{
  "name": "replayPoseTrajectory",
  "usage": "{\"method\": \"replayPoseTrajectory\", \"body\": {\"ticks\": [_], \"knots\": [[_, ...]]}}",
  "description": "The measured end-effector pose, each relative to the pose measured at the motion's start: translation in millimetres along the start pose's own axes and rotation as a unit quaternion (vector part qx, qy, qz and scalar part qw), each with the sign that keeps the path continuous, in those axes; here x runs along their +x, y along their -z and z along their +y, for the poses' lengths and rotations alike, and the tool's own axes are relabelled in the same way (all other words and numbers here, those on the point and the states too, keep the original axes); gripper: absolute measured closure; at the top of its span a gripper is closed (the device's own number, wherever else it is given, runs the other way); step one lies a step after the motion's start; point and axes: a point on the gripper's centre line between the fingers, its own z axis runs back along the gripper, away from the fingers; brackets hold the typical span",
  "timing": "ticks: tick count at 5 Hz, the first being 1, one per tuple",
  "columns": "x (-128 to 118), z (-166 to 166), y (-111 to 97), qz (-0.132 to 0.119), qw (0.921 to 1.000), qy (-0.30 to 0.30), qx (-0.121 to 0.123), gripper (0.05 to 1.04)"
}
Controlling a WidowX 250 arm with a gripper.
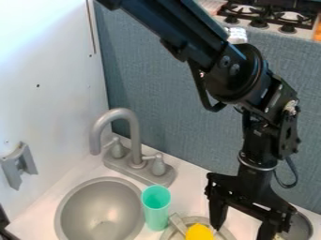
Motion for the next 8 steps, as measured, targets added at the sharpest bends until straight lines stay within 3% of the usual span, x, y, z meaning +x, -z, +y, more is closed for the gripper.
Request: {"method": "replayPoseTrajectory", "body": {"ticks": [1,2,3,4,6,8], "knots": [[-2.4,2.3,11.3,0.017,0.9998,-0.004,0.008,0.083],[18.1,-17.9,13.3,-0.006,0.9997,-0.025,0.000,0.083],[30.4,-47.2,14.6,-0.057,0.9981,-0.008,-0.023,0.083],[53.1,-68.5,28.9,-0.093,0.9940,0.020,-0.054,0.083],[86.1,-96.9,40.6,-0.110,0.9929,0.032,-0.032,0.083],[109.4,-109.9,49.6,-0.111,0.9929,0.029,-0.032,0.083]]}}
